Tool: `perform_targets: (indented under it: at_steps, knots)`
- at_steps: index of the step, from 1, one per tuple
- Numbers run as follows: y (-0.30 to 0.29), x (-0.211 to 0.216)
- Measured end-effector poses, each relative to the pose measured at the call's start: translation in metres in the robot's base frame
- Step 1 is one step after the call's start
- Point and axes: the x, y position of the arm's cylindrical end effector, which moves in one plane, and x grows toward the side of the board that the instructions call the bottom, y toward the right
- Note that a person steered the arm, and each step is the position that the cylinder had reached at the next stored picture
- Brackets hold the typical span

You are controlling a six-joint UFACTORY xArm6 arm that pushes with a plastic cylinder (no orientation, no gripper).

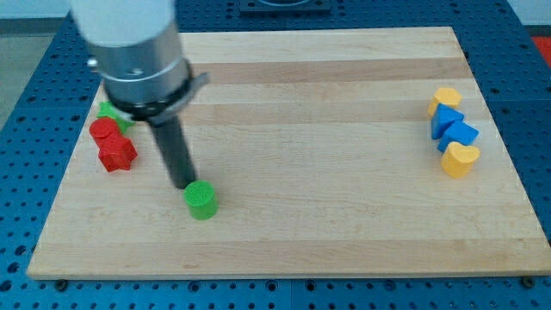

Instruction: Push the green circle to the bottom left of the yellow heart

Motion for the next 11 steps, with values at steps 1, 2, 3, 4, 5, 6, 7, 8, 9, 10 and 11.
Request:
perform_targets:
  at_steps: [1,2,3,4,5,6,7,8,9,10,11]
  knots:
    - [-0.06,0.013]
    - [-0.045,0.045]
    - [0.068,0.051]
    - [0.148,0.051]
    - [0.112,0.052]
    - [0.022,0.05]
    - [0.012,0.027]
    - [0.071,0.011]
    - [0.164,0.011]
    - [0.199,0.011]
    - [0.162,0.003]
